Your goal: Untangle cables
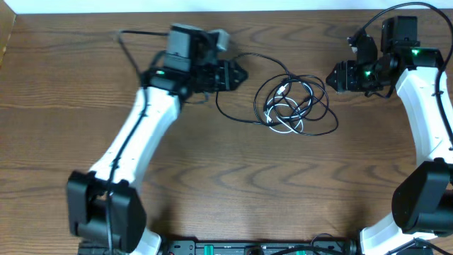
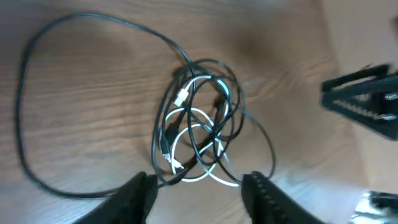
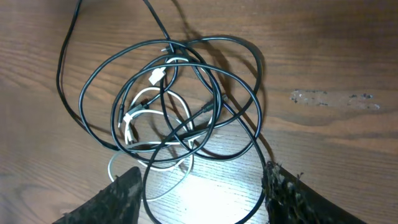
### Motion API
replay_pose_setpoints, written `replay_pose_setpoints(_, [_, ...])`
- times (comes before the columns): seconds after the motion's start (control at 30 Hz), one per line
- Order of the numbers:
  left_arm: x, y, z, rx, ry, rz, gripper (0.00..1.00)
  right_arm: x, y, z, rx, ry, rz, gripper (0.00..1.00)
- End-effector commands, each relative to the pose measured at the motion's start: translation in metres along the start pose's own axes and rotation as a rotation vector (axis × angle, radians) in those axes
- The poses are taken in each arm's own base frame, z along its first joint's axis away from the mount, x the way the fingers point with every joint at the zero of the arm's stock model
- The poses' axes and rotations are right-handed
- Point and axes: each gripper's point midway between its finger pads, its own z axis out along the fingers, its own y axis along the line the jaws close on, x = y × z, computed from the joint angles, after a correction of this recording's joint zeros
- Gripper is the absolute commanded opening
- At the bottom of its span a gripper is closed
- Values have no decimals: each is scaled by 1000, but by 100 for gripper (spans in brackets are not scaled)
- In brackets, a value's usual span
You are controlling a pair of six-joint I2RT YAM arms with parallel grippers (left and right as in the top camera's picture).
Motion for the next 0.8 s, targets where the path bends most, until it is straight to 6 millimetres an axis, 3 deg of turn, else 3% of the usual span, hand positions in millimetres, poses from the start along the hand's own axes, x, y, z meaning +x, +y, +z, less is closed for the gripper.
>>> replay_pose_setpoints(0.0, [9, 9, 36, -92, 21, 68, 55, -1, 3, -6, -6, -13, -11, 60])
replay_pose_setpoints(0.23, [21, 13, 96, -150, 16, 142, 59, 2, 3, -6, -6, 1, -6, 61])
replay_pose_setpoints(0.43, [52, 27, 145, -215, 70, 158, 59, 3, 1, -6, 2, 5, -5, 61])
replay_pose_setpoints(0.53, [69, 25, 160, -211, 105, 170, 59, 4, -1, -6, 16, 6, -5, 62])
replay_pose_setpoints(0.77, [80, 26, 173, -289, 97, 217, 54, 4, -1, -6, 16, 7, -5, 64])
